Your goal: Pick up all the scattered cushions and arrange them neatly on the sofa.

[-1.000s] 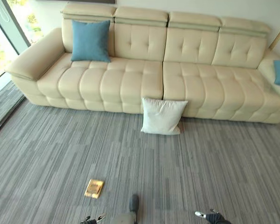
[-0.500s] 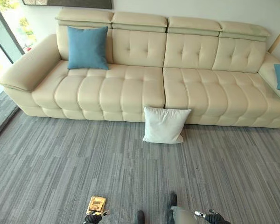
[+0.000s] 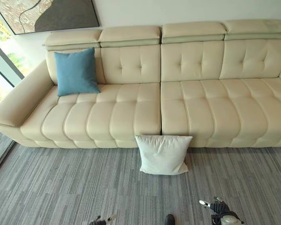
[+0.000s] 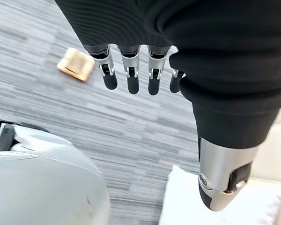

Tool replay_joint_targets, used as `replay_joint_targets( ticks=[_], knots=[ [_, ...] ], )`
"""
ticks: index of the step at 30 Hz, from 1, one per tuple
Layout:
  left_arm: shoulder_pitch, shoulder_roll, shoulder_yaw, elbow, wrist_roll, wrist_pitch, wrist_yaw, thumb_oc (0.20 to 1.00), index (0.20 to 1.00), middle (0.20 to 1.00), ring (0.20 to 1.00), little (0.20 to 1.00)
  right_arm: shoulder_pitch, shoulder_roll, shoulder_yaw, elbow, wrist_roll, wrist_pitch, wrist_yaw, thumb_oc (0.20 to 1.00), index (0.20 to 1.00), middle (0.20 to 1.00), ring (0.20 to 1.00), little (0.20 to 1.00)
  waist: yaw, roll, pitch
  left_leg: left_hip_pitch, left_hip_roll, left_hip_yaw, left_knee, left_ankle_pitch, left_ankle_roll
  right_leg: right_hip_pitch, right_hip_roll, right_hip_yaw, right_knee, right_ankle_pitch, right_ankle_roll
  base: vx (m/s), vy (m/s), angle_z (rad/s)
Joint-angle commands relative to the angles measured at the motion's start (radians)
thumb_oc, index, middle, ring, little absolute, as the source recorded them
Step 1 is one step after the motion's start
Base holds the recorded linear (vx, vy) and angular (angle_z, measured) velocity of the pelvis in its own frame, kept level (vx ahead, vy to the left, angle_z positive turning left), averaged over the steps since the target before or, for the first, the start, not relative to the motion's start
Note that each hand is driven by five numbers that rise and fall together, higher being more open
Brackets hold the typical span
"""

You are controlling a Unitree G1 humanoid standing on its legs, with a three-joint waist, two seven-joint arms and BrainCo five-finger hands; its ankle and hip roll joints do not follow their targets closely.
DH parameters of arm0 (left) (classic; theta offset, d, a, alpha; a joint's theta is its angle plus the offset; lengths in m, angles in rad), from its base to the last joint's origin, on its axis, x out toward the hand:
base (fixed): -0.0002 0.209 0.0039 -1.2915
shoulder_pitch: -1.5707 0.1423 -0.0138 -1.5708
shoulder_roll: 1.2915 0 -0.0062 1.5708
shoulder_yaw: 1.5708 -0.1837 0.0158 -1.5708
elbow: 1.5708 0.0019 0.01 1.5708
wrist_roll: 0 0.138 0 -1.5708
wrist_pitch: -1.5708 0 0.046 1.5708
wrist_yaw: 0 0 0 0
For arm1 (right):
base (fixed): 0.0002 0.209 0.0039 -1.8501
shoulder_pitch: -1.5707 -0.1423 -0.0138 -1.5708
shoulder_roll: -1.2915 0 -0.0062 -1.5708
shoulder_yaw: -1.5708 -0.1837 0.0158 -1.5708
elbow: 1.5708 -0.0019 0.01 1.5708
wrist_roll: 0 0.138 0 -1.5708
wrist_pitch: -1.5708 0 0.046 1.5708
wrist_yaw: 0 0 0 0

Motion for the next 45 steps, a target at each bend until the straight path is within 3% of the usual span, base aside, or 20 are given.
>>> replay_joint_targets(
  ticks=[1, 2, 3, 4, 5, 8, 13, 22, 25, 26, 28, 30, 31, 32, 35, 41, 45],
  knots=[
    [-0.019, 0.025, -0.031, -0.006, -0.006, -0.015, 0.0, 1.0, 1.0, 1.0, 1.0, 1.0, 0.008, -0.033, 0.0, 0.023, 0.015, -0.002, -0.003, 1.0, 1.0, 1.0, 1.0, 1.0, 0.017, -0.005, 0.065, 0.131, -0.006, 0.09, -0.33, 0.059, 0.076, -0.056, -0.071, 0.06, 0.039, -0.057, 0.151, 0.34, -0.126, -0.25],
    [-0.014, 0.024, -0.036, -0.001, 0.002, -0.011, -0.002, 1.0, 1.0, 1.0, 1.0, 1.0, 0.01, -0.036, 0.003, 0.03, 0.011, -0.004, -0.005, 1.0, 1.0, 1.0, 1.0, 1.0, 0.027, -0.009, 0.064, 0.093, -0.014, 0.109, -0.441, -0.012, 0.103, -0.039, -0.078, 0.066, 0.031, -0.069, 0.16, 0.34, -0.078, -0.12],
    [-0.013, 0.023, -0.039, 0.002, 0.005, -0.01, -0.002, 1.0, 1.0, 1.0, 1.0, 1.0, 0.01, -0.04, 0.004, 0.033, 0.009, -0.004, -0.007, 1.0, 1.0, 1.0, 1.0, 1.0, 0.033, -0.005, 0.068, 0.088, -0.016, 0.11, -0.525, -0.025, 0.106, -0.025, -0.077, 0.068, 0.025, -0.077, 0.168, 0.26, -0.009, 0.03],
    [-0.013, 0.023, -0.045, 0.003, 0.008, -0.009, -0.001, 1.0, 1.0, 1.0, 1.0, 1.0, 0.01, -0.042, 0.005, 0.034, 0.007, -0.004, -0.01, 1.0, 1.0, 1.0, 1.0, 1.0, 0.035, 0.003, 0.069, 0.078, -0.009, 0.109, -0.609, -0.003, 0.103, -0.013, -0.072, 0.067, 0.019, -0.082, 0.171, 0.2, 0.029, -0.12],
    [-0.015, 0.024, -0.054, 0.0, 0.009, -0.01, -0.004, 1.0, 1.0, 1.0, 1.0, 1.0, 0.011, -0.05, 0.007, 0.032, 0.007, -0.007, -0.016, 1.0, 1.0, 1.0, 1.0, 1.0, 0.038, 0.02, 0.072, 0.062, 0.005, 0.108, -0.728, 0.056, 0.095, 0.012, -0.056, 0.067, 0.01, -0.092, 0.172, 0.18, 0.029, -0.26],
    [-0.001, 0.026, -0.053, 0.006, 0.017, -0.007, -0.006, 1.0, 1.0, 1.0, 1.0, 1.0, 0.021, -0.048, 0.004, 0.037, 0.004, -0.009, -0.021, 1.0, 1.0, 1.0, 1.0, 1.0, 0.038, 0.034, 0.058, 0.1, 0.012, 0.105, -0.821, 0.093, 0.094, 0.034, -0.037, 0.075, 0.003, -0.1, 0.173, 0.17, 0.059, -0.33],
    [0.011, 0.028, -0.055, 0.021, 0.046, 0.0, -0.012, 1.0, 1.0, 1.0, 1.0, 1.0, 0.034, -0.034, 0.01, 0.05, -0.012, -0.004, -0.021, 1.0, 1.0, 1.0, 1.0, 1.0, 0.035, 0.035, 0.031, 0.186, 0.01, 0.115, -0.904, 0.089, 0.106, 0.045, -0.044, 0.084, -0.009, -0.093, 0.185, 0.1, 0.109, -0.09],
    [0.005, 0.046, -0.045, 0.012, 0.05, 0.001, -0.01, 1.0, 1.0, 1.0, 1.0, 1.0, 0.028, -0.007, 0.027, 0.044, -0.03, 0.003, -0.01, 1.0, 1.0, 1.0, 1.0, 1.0, 0.047, 0.009, 0.008, 0.216, -0.016, 0.118, -0.911, 0.036, 0.145, 0.04, -0.074, 0.102, 0.023, -0.095, 0.218, 0.03, 0.138, 0.05],
    [-0.002, 0.054, -0.045, 0.014, 0.051, 0.002, -0.007, 1.0, 1.0, 1.0, 1.0, 1.0, 0.027, 0.001, 0.024, 0.036, -0.026, 0.006, -0.008, 1.0, 1.0, 1.0, 1.0, 1.0, 0.046, 0.009, 0.028, 0.218, -0.023, 0.119, -0.911, 0.025, 0.169, -0.054, -0.086, 0.113, 0.204, -0.097, 0.241, -0.07, 0.173, -0.07],
    [-0.012, 0.061, -0.049, 0.01, 0.061, -0.002, -0.003, 1.0, 1.0, 1.0, 1.0, 1.0, 0.022, 0.004, 0.024, 0.03, -0.026, 0.005, -0.009, 1.0, 1.0, 1.0, 1.0, 1.0, 0.033, 0.016, 0.054, 0.228, -0.025, 0.12, -0.92, 0.025, 0.181, -0.15, -0.091, 0.125, 0.356, -0.065, 0.278, -0.06, 0.154, -0.25],
    [-0.018, 0.063, -0.054, 0.013, 0.068, -0.006, 0.0, 1.0, 1.0, 1.0, 1.0, 1.0, 0.021, 0.009, 0.026, 0.035, -0.027, 0.006, -0.012, 1.0, 1.0, 1.0, 1.0, 1.0, 0.03, 0.015, 0.055, 0.24, -0.024, 0.118, -0.925, 0.012, 0.178, -0.185, -0.099, 0.113, 0.326, -0.061, 0.265, 0.04, 0.056, -0.08],
    [-0.036, 0.071, -0.06, 0.0, 0.06, -0.013, 0.007, 1.0, 1.0, 1.0, 1.0, 1.0, 0.017, 0.01, 0.028, 0.032, -0.026, 0.01, -0.014, 1.0, 1.0, 1.0, 1.0, 1.0, 0.019, 0.007, 0.069, 0.25, -0.028, 0.112, -0.925, 0.007, 0.169, -0.216, -0.113, 0.084, 0.176, -0.014, 0.255, 0.11, -0.046, 0.05],
    [-0.036, 0.07, -0.06, 0.0, 0.06, -0.013, 0.007, 1.0, 1.0, 1.0, 1.0, 1.0, 0.017, 0.009, 0.028, 0.032, -0.026, 0.01, -0.014, 1.0, 1.0, 1.0, 1.0, 1.0, 0.019, 0.008, 0.07, 0.252, -0.027, 0.112, -0.925, 0.006, 0.169, -0.212, -0.112, 0.083, 0.173, -0.013, 0.254, 0.17, -0.075, 0.25],
    [-0.043, 0.069, -0.066, -0.004, 0.072, -0.018, 0.007, 1.0, 1.0, 1.0, 1.0, 1.0, 0.022, 0.006, 0.029, 0.034, -0.028, 0.01, -0.013, 1.0, 1.0, 1.0, 1.0, 1.0, 0.015, -0.005, 0.062, 0.262, -0.038, 0.107, -0.925, -0.006, 0.167, -0.187, -0.107, 0.095, 0.079, 0.005, 0.258, 0.17, -0.061, 0.38],
    [-0.041, 0.063, -0.075, -0.004, 0.1, -0.015, 0.007, 1.0, 1.0, 1.0, 1.0, 1.0, 0.024, 0.003, 0.039, 0.034, -0.034, 0.01, -0.014, 1.0, 1.0, 1.0, 1.0, 1.0, 0.018, -0.012, 0.043, 0.269, -0.033, 0.114, -0.925, -0.016, 0.162, -0.144, -0.1, 0.099, 0.029, 0.02, 0.25, 0.18, -0.109, 0.26],
    [-0.058, 0.06, -0.1, 0.017, 0.135, -0.002, 0.021, 1.0, 1.0, 1.0, 1.0, 1.0, 0.0, -0.004, 0.051, 0.034, -0.044, 0.006, -0.038, 1.0, 1.0, 1.0, 1.0, 1.0, 0.005, 0.007, 0.054, 0.248, -0.017, 0.102, -0.925, -0.021, 0.154, -0.148, -0.089, 0.093, 0.049, -0.009, 0.234, 0.09, -0.102, -0.02],
    [-0.163, 0.076, -0.12, 0.005, 0.061, -0.021, 0.096, 1.0, 1.0, 1.0, 1.0, 1.0, -0.13, -0.051, 0.056, -0.029, 0.006, -0.02, -0.105, 1.0, 1.0, 1.0, 1.0, 1.0, -0.002, 0.012, 0.147, 0.054, -0.02, 0.109, -0.796, -0.028, 0.15, -0.318, -0.104, 0.108, 0.134, -0.005, 0.222, -0.21, -0.046, -0.07]
  ],
)
